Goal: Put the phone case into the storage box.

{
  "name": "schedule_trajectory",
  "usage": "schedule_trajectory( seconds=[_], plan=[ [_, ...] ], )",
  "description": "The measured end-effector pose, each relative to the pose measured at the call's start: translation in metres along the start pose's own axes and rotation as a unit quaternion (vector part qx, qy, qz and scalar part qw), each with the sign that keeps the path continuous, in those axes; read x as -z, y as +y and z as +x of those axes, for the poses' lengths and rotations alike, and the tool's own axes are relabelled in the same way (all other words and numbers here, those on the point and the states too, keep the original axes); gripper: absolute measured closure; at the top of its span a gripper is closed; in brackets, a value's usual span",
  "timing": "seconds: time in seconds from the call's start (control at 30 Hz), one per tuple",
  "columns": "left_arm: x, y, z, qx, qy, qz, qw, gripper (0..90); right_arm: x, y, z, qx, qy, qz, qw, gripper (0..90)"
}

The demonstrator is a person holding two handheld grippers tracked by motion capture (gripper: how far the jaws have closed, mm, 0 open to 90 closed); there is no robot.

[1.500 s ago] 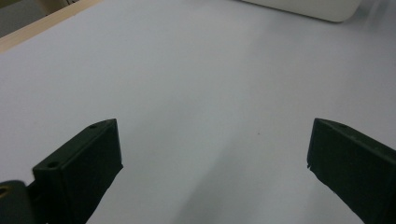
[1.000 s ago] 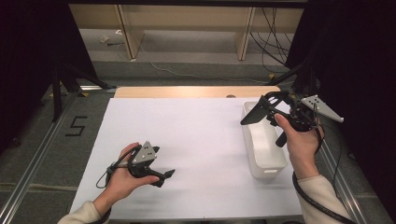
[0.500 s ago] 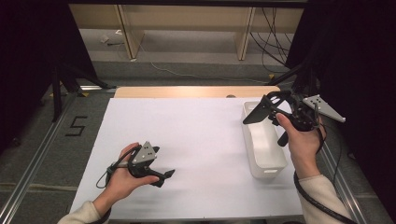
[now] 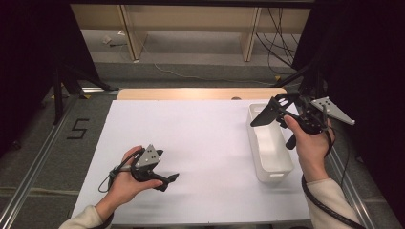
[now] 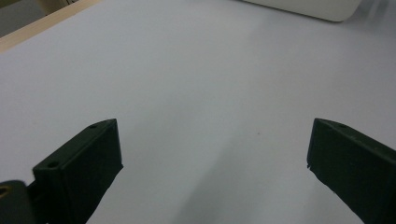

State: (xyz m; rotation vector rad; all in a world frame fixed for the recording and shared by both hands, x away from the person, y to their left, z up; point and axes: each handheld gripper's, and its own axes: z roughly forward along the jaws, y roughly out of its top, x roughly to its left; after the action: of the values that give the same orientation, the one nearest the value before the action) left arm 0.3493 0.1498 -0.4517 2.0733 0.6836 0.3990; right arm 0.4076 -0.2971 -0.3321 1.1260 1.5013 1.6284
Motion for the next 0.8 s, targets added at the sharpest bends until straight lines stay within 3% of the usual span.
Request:
schedule_trajectory(
  seconds=[0.8],
  plan=[
    [-0.0002,-0.0001,0.0002,0.0,0.001,0.0,1.0,2.7,0.0002,-0.0004,-0.0042,0.009,-0.012,0.004,0.9999,15.6]
  ],
)
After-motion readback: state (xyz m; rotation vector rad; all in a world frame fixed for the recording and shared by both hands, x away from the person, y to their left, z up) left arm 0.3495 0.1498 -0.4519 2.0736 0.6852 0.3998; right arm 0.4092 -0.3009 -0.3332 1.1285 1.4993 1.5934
